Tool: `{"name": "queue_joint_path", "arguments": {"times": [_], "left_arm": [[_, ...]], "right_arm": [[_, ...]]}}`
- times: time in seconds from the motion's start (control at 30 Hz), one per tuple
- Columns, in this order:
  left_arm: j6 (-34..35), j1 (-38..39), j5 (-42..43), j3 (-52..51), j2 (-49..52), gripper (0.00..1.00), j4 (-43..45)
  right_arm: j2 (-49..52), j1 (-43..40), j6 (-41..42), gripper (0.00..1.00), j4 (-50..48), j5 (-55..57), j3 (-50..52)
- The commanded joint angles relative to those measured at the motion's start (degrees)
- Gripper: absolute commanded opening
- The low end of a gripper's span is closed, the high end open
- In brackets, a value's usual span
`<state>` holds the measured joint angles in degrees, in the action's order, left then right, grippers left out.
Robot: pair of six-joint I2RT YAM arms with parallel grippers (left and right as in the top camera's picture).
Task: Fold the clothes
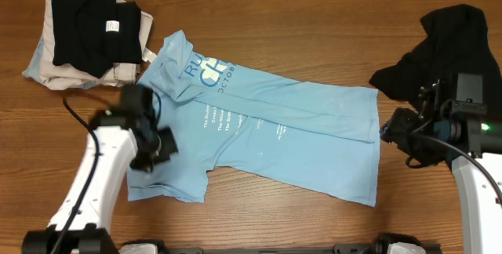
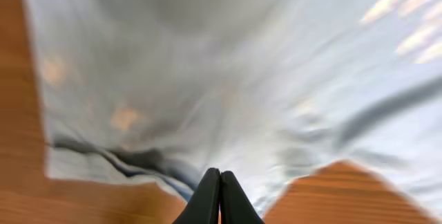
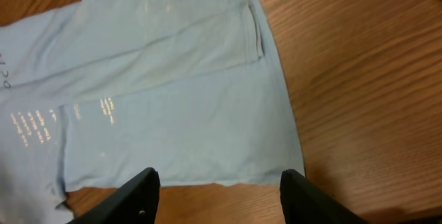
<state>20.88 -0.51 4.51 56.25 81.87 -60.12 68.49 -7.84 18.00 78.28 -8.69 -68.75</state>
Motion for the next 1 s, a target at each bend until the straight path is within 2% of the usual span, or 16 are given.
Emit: {"name": "queue_joint_path", "arguments": {"times": [0.0,0.17,0.2,0.27,0.37,0.63,0.83,0.97], "left_arm": [[-2.34,-0.2,0.02,7.32,-0.11,0.04,-2.38],[-2.43,-0.15,1.25,7.39,0.04,0.06,-5.44],[-1.9,-0.15,1.81,6.54,0.11,0.21,-5.95],[-0.37,-0.15,2.62,4.46,0.11,0.36,-6.05],[1.62,-0.15,2.6,-0.2,0.15,0.46,-4.28],[3.89,-0.15,2.58,-16.28,0.15,0.44,8.52],[4.04,-0.15,2.6,-23.87,0.15,0.51,17.55],[4.02,-0.15,2.56,-25.0,0.15,0.61,20.52]], "right_arm": [[0.81,0.07,0.04,0.59,1.18,-2.16,0.24],[1.55,0.7,0.04,0.6,2.23,-2.14,0.24],[1.62,0.9,0.04,0.61,2.1,-2.14,0.24],[1.73,1.25,0.04,0.63,1.7,-2.14,0.24],[1.73,1.42,-0.02,0.64,1.03,-2.1,0.24],[1.73,1.4,-0.46,0.69,-1.07,-1.27,0.26],[1.75,1.4,-1.7,0.7,-1.86,-1.25,0.26],[1.73,1.4,-1.7,0.7,-1.92,-1.27,0.26]]}}
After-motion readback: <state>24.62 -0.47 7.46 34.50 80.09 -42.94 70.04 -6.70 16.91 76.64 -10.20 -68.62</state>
